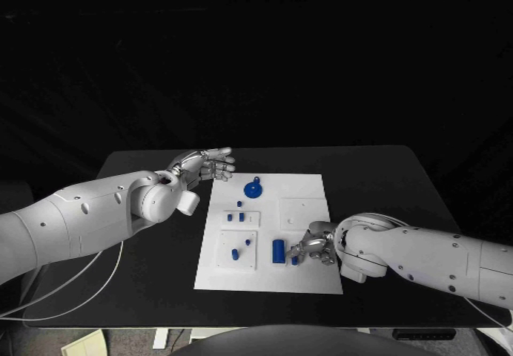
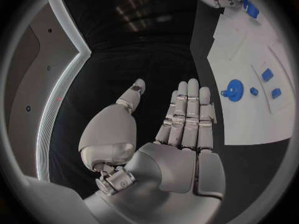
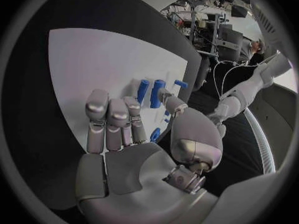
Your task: Assemble the parts on the task board
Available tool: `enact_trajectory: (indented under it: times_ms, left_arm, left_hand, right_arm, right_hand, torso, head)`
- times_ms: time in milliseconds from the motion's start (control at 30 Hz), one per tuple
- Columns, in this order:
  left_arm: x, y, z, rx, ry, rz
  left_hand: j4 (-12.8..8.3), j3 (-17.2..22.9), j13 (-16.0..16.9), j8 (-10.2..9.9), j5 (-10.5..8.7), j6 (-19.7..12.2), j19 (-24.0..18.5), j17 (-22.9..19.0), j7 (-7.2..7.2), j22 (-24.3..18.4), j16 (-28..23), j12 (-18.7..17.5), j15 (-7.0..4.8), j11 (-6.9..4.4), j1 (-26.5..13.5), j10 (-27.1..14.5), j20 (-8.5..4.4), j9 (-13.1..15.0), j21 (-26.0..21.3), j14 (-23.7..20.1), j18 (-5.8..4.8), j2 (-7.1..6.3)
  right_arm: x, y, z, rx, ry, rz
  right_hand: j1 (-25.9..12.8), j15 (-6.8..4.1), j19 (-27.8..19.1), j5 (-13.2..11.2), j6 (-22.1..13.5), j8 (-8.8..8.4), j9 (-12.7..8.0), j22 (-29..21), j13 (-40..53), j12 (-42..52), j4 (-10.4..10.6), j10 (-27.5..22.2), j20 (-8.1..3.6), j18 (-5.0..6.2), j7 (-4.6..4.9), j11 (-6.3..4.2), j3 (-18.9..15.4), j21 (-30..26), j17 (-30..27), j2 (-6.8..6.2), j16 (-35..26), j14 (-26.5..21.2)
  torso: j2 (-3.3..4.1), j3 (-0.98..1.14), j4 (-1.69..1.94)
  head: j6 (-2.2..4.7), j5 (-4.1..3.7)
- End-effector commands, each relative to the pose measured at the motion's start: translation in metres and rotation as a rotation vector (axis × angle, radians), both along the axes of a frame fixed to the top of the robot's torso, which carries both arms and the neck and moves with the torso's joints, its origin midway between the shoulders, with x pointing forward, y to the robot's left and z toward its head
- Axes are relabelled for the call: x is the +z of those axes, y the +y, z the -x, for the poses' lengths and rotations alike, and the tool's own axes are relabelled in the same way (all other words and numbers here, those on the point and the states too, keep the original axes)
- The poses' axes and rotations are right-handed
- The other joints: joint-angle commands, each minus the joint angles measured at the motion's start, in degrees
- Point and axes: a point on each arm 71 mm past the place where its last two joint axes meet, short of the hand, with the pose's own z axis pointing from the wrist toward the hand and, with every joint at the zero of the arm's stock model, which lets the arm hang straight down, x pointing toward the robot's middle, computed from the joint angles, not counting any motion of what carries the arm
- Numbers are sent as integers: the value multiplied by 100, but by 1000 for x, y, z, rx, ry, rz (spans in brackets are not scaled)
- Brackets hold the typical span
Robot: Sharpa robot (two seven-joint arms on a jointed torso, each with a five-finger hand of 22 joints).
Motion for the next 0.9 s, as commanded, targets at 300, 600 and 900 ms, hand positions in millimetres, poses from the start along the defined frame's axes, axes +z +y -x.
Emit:
enact_trajectory:
  times_ms: [300,600,900]
  left_arm:
    - [1,-2,0,-17,-6,8]
    - [1,-2,0,-18,-4,6]
    - [1,-2,1,-20,-4,6]
  left_hand:
    - [33,9,-7,29,-16,-54,20,11,3,74,-33,-6,1,16,-37,-35,-1,-5,-35,29,51,16]
    - [31,12,-7,30,-16,-54,21,14,2,75,-36,-5,0,16,-32,-34,-2,-5,-35,30,52,20]
    - [29,15,-8,31,-16,-54,22,18,2,76,-38,-5,0,16,-27,-34,-2,-5,-37,31,53,21]
  right_arm:
    - [3,-3,6,10,3,-30]
    - [2,-7,5,19,1,-15]
    - [1,-5,5,25,-1,-12]
  right_hand:
    - [21,-39,-17,17,-1,38,8,19,13,-11,2,-4,-53,337,5,-7,-62,-34,9,68,-33,-5]
    - [770,-42,-1,17,-6,51,15,25,10,-31,-478,1,-93,336,4,-9,91,-23,14,141,-34,2]
    - [1039,-29,0,15,4,60,12,17,15,-34,-633,28,-54,337,13,2,135,-33,13,354,-42,6]
  torso:
    - [-1,3,-5]
    - [2,1,-2]
    - [0,0,3]
  head:
    - [2,0]
    - [4,-10]
    - [11,-21]
